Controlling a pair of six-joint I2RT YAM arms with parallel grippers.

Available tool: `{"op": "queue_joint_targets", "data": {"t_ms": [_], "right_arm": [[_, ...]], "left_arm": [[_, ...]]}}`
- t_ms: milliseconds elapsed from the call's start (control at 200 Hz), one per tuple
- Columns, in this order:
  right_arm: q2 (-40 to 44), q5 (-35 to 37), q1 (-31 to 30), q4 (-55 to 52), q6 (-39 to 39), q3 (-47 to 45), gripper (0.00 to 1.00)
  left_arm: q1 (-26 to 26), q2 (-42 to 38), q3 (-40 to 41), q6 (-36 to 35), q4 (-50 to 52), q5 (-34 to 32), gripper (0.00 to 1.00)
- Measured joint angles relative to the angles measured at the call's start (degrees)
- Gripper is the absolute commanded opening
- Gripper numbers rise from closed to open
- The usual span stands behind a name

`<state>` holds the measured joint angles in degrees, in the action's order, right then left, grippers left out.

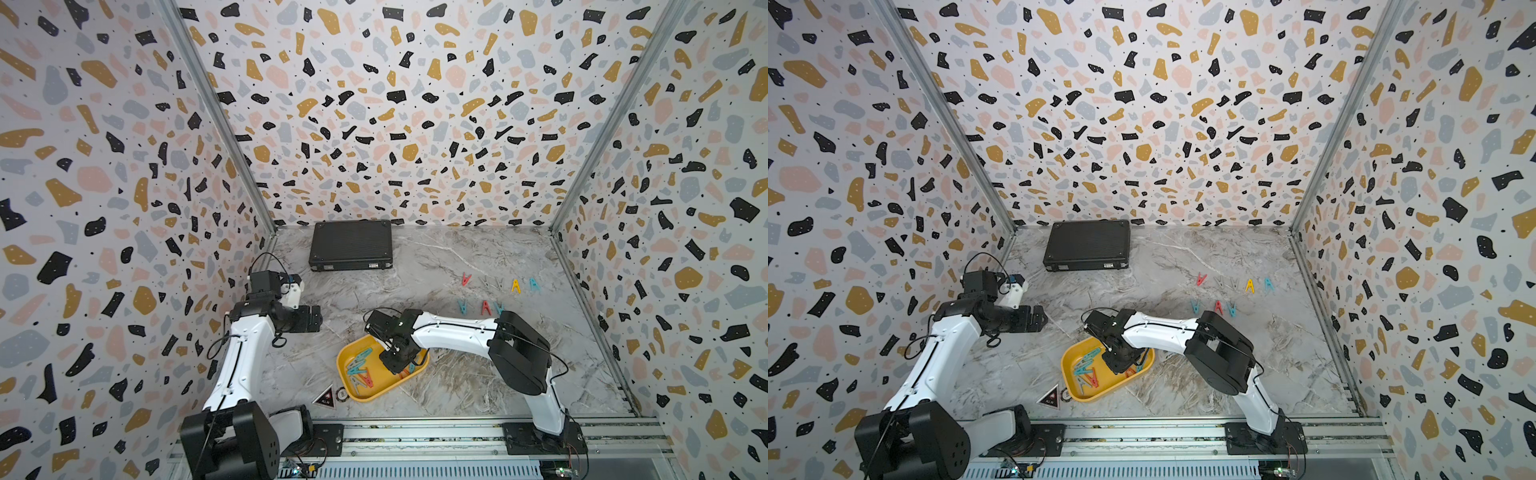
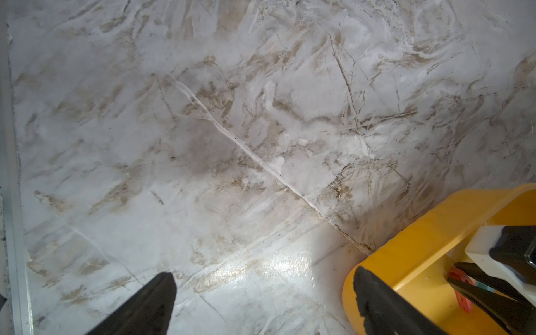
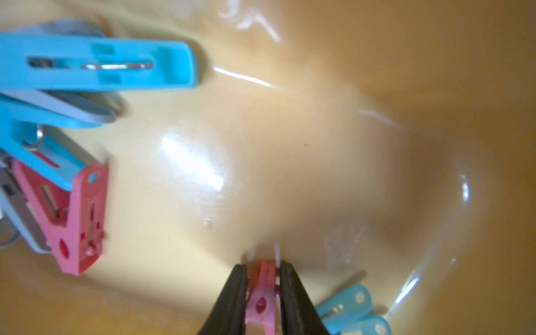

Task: Take the clothespins out of the storage box
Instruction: Pick up the clothespin from the storage box.

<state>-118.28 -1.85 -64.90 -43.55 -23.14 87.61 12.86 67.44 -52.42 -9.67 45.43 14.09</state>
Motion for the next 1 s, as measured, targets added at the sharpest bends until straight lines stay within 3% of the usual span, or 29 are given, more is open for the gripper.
{"op": "queue_joint_targets", "data": {"t_ms": [456, 1001], "right_arm": [[1.9, 1.9, 0.6, 4.6, 0.2, -0.9, 0.1], [7.4, 4.3, 1.3, 7.6, 0.7, -2.4, 0.06]], "left_arm": [[0.0, 0.0, 0.0, 0.0, 0.0, 0.0, 1.0], [0.0, 0.0, 0.0, 0.0, 0.0, 0.0, 1.0]]}}
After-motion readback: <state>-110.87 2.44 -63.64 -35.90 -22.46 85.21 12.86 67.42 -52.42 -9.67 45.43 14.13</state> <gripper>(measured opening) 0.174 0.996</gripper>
